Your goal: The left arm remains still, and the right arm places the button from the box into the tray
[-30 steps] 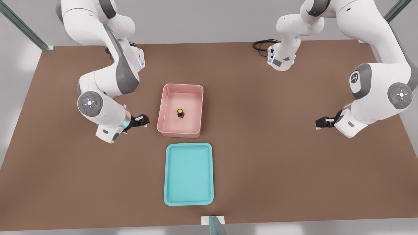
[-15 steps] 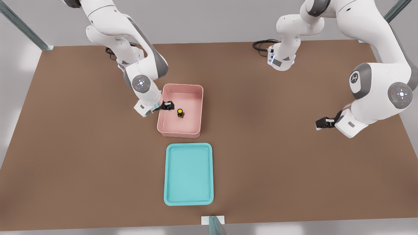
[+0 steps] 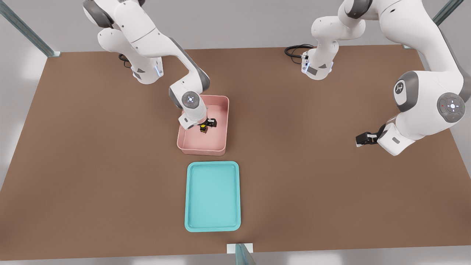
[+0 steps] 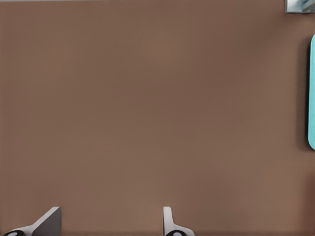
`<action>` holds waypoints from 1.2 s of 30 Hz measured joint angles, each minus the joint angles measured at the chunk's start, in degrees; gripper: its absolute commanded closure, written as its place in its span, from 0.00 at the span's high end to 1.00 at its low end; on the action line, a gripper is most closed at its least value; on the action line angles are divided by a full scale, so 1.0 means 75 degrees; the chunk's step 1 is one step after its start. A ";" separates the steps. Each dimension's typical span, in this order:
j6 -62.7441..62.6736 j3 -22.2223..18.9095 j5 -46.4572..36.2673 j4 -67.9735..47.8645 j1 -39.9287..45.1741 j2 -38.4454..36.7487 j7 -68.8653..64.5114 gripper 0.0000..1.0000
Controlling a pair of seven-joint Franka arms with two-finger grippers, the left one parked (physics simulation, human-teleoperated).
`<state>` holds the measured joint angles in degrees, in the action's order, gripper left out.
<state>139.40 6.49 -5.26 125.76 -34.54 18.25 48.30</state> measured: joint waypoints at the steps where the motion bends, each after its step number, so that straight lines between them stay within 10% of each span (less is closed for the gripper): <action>1: 0.0052 0.0001 0.0001 0.0013 -0.0014 0.0055 0.0115 1.00; 9: 0.0375 0.0002 0.0030 0.0391 -0.0047 0.0172 0.0836 1.00; 13: 0.0456 -0.0001 0.0034 0.0413 -0.0046 0.0172 0.1094 0.68; 20: 0.0528 -0.0003 0.0034 0.0415 -0.0035 0.0183 0.1478 0.49; 36: -0.0493 -0.0054 -0.0024 -0.0602 0.0048 -0.1094 0.1988 0.42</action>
<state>135.71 6.08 -5.43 121.24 -34.18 10.04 63.20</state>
